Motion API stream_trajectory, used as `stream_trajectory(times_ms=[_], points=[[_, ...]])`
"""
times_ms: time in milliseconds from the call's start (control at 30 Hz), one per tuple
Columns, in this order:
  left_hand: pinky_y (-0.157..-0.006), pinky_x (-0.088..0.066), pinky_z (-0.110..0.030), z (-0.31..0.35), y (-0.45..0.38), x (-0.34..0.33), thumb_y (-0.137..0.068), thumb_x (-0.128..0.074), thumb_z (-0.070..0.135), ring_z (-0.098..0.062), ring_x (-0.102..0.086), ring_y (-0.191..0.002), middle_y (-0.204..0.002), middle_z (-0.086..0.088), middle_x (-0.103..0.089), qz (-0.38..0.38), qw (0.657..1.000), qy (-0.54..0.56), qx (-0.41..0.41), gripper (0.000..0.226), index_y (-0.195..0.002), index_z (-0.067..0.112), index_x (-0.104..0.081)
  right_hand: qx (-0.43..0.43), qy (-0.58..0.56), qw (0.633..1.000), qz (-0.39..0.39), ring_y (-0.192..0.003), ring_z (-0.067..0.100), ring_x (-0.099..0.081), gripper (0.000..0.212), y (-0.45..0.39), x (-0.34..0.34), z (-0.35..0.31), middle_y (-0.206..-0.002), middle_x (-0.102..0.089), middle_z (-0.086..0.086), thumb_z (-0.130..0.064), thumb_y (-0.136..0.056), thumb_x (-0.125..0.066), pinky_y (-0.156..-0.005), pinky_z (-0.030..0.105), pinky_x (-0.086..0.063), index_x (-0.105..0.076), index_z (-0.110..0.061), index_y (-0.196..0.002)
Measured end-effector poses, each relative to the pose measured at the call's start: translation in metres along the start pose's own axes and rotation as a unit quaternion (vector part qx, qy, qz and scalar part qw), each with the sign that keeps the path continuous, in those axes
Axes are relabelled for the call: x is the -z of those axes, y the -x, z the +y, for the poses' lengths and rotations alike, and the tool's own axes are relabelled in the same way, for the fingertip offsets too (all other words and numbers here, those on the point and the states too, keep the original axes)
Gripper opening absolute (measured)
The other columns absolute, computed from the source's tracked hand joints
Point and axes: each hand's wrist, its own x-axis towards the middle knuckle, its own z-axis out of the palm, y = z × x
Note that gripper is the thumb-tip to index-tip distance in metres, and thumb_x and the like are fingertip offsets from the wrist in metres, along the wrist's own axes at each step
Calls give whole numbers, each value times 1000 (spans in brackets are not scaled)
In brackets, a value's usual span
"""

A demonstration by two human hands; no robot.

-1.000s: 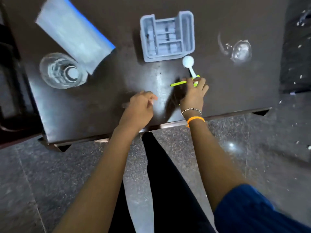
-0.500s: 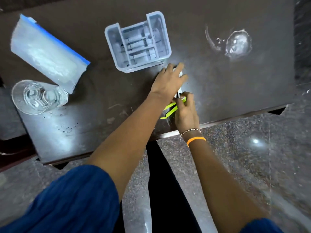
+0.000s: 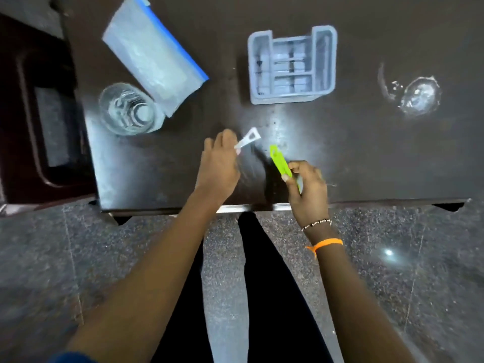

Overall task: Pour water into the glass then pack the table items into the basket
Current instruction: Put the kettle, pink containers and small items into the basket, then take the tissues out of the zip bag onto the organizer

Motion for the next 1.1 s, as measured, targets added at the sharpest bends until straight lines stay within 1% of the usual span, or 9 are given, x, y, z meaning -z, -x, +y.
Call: stream_trajectory(times_ms=[100,200,333,433,533,700,800,967,1100], points=[[-79,-34,-36,-23,29,42,-91,-46,5,-37,-55,-92,-101,-19,-63,77,975,175,115,13,-104,1,-49,20,-74,996,-38,-82,27,-61,14,-9,-23,-48,-94,-66,9,-10,-85,-54,-76,33,-47,-60,-7,-98],[-75,-38,-29,-57,59,85,-88,-56,12,-29,-59,-88,-96,-12,-64,162,943,208,201,12,-99,6,-56,115,-64,987,-96,-91,24,-59,21,-18,-53,-106,-100,-66,11,-6,-84,-52,-81,25,-43,-61,-6,-102],[-83,-43,-22,-113,95,145,-84,-62,13,-18,-59,-89,-95,-1,-56,281,889,228,281,14,-96,7,-66,220,-44,962,-157,-98,16,-53,35,-22,-95,-190,-106,-65,15,8,-79,-50,-85,9,-36,-61,-5,-110],[-86,-43,-25,-162,118,184,-83,-62,16,-18,-61,-90,-99,-6,-62,349,837,227,354,14,-94,10,-69,275,-12,942,-193,-103,24,-54,43,-21,-135,-254,-109,-60,15,9,-76,-51,-91,13,-36,-60,-6,-115],[-88,-42,-28,-213,133,215,-82,-62,15,-25,-62,-94,-104,-12,-64,400,787,215,418,17,-96,9,-71,324,27,922,-211,-101,32,-54,46,-16,-182,-319,-108,-59,15,9,-75,-50,-93,26,-38,-61,-9,-115],[-96,-35,-30,-277,134,239,-80,-59,11,-31,-52,-108,-116,-14,-59,367,790,171,461,26,-104,9,-70,446,126,865,-193,-98,38,-53,44,-21,-253,-402,-105,-61,17,8,-74,-43,-87,44,-43,-65,-14,-105],[-97,-33,-30,-301,134,239,-80,-57,9,-31,-49,-113,-121,-12,-56,346,777,181,493,29,-107,11,-69,483,214,830,-177,-101,36,-52,38,-33,-290,-435,-107,-59,15,5,-76,-42,-82,46,-43,-64,-15,-100],[-92,-36,-34,-332,131,236,-81,-54,5,-35,-49,-116,-125,-15,-53,283,777,209,522,31,-109,8,-66,533,315,726,-300,-111,36,-49,50,-46,-324,-451,-111,-63,12,7,-73,-43,-94,45,-41,-65,-21,-107],[-92,-38,-35,-338,131,235,-82,-60,7,-34,-50,-116,-126,-14,-53,252,788,225,515,33,-114,5,-62,485,328,722,-369,-118,34,-51,58,-48,-330,-452,-124,-62,14,8,-69,-44,-103,39,-41,-64,-21,-115]])
